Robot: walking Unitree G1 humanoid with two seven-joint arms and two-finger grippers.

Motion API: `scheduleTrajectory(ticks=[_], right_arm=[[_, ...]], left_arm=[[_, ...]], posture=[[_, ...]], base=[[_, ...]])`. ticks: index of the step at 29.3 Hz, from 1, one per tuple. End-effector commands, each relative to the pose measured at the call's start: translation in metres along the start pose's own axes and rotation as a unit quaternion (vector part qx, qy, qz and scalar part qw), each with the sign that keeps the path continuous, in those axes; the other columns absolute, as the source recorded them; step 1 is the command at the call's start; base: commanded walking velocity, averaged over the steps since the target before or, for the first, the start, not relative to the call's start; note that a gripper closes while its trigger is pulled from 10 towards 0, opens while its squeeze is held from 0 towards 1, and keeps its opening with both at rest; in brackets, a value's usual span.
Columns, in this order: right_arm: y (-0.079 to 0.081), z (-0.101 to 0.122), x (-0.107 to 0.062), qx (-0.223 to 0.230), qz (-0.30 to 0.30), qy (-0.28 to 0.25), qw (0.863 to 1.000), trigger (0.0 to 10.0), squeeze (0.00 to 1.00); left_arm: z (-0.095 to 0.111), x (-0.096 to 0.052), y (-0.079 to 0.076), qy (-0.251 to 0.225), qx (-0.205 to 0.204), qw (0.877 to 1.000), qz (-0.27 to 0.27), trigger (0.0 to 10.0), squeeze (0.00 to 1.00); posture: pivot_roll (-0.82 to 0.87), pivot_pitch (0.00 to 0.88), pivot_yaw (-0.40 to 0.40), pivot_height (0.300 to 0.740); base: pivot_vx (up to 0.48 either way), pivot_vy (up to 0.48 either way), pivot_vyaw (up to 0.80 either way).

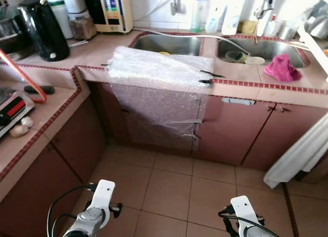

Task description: Kitchen organization

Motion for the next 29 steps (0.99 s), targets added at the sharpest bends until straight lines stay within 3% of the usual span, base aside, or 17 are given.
scheduleTrajectory(ticks=[1, 11, 29], right_arm=[[-0.0017, 0.0007, 0.0002, -0.006, -0.002, 0.001, 1.0, 10.0, 0.0], [-0.0016, -0.0005, 0.0002, -0.013, -0.003, 0.006, 1.0, 10.0, 0.0], [0.0053, -0.0034, -0.0004, -0.025, 0.009, 0.012, 1.0, 10.0, 0.0]], left_arm=[[0.0016, 0.0, 0.0028, 0.0, 0.004, 1.0, 0.012, 10.0, 0.0], [0.0022, 0.0003, 0.0037, 0.006, 0.009, 1.0, 0.018, 10.0, 0.0], [-0.0021, 0.0001, 0.003, 0.015, -0.017, 1.0, 0.021, 10.0, 0.0]], posture=[[-0.04, 0.0, 0.024, 0.74], [-0.05, 0.0, 0.031, 0.74], [-0.04, 0.0, 0.032, 0.74]], base=[[0.0, 0.0, -0.79], [0.0, 0.0, -0.79], [0.0, 0.0, -0.79]])
Point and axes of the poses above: a point about 5 cm out from each wrist's last joint towards the gripper, its own x axis pointing out of the wrist towards the gripper, its own z axis along the axis of the wrist's last joint, y = z × x, the point moved 1 cm from there along x, pointing out of the wrist towards the gripper, and after that the axes turned 14 degrees about -x, right-handed, at the moved point
